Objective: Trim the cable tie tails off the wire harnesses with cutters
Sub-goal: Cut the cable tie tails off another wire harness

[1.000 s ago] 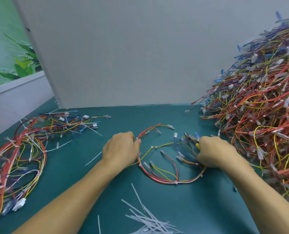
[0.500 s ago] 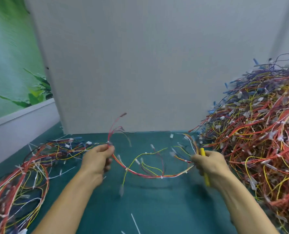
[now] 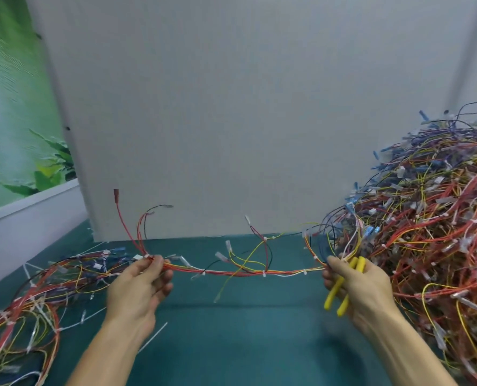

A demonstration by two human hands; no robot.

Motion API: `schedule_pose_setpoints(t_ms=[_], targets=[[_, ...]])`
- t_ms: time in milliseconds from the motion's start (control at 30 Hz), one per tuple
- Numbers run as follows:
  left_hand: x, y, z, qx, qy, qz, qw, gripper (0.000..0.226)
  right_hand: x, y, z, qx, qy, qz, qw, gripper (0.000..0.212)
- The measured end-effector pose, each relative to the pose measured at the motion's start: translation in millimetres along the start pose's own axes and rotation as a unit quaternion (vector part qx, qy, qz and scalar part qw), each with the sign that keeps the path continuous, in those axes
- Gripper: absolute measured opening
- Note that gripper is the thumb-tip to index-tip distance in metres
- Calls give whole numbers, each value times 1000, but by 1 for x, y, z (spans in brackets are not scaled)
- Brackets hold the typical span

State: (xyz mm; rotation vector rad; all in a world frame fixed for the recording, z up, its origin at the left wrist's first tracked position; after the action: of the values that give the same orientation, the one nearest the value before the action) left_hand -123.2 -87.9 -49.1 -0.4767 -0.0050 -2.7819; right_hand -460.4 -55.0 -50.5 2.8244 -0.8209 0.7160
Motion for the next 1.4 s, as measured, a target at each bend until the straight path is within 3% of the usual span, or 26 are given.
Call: schedule_pose_setpoints(t_ms=[467,767,1067,1167,1200,1267,1300,1400], targets=[[0,12,-5,13,19,-8,1000,8,1,2,-10,-40,-9,-16,999,15],[12,1,-10,16,117,-38,992,6,1,2,-13,-49,-23,-37,998,15],[27,-6,-16,74,230,-81,967,15,18,-12,-14,-32,-48,-97,994,16],[33,-13,-14,124,315,-106,935,19,26,-18,-13,-17,-57,-117,991,19],[35,-16,-12,163,381,-108,904,19,28,-21,-13,-11,-59,-120,991,19],[45,-26,-9,240,545,-84,799,16,33,-26,-13,-3,-58,-124,991,21],[51,-32,-8,270,583,-73,763,31,35,-28,-14,1,-54,-126,990,22],[75,-67,0,378,499,-162,763,47,42,-35,-16,4,-39,-127,991,23]])
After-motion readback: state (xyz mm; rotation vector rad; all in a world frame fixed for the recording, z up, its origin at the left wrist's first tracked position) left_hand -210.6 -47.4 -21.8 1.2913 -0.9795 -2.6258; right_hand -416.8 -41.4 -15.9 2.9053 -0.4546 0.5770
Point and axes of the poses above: each hand's wrist, its own y-axis towards the middle knuckle, its own x-axis out of the palm, z = x × y, the point moved 3 cm from there along y, towards the middle knuckle, and after that the axes turned 7 degrees about y, right-handed, at the moved point
